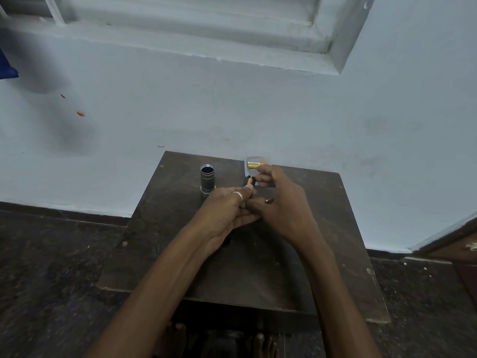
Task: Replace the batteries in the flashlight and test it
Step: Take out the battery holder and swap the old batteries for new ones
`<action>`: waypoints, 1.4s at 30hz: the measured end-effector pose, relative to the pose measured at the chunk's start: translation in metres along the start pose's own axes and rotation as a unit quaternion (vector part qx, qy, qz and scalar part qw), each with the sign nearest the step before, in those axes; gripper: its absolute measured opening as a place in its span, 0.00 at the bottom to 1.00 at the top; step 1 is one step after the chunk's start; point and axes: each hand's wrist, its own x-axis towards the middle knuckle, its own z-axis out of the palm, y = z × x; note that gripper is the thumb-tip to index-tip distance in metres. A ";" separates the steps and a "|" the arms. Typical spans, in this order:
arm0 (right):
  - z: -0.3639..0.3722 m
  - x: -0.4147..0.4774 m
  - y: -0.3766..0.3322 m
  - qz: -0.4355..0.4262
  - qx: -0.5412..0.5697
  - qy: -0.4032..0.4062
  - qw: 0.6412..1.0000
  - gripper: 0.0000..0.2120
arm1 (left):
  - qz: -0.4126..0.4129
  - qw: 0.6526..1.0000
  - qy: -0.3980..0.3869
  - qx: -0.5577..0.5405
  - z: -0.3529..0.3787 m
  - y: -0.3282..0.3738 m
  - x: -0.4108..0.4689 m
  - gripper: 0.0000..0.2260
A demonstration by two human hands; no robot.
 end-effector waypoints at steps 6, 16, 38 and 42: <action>0.000 0.000 0.000 0.005 0.008 0.001 1.000 0.32 | 0.005 1.000 -0.004 -0.002 0.002 -0.001 0.001 0.08; -0.005 0.001 0.001 0.012 -0.008 -0.016 1.000 0.35 | 0.035 0.999 0.040 -0.003 0.004 -0.006 0.001 0.08; 0.018 0.112 -0.003 0.004 -0.446 -0.145 0.883 0.11 | -0.019 0.996 0.068 -0.059 -0.003 -0.006 0.003 0.07; 0.018 0.118 -0.006 0.008 -0.458 -0.151 0.876 0.05 | -0.023 0.995 0.064 -0.070 -0.004 -0.004 0.003 0.07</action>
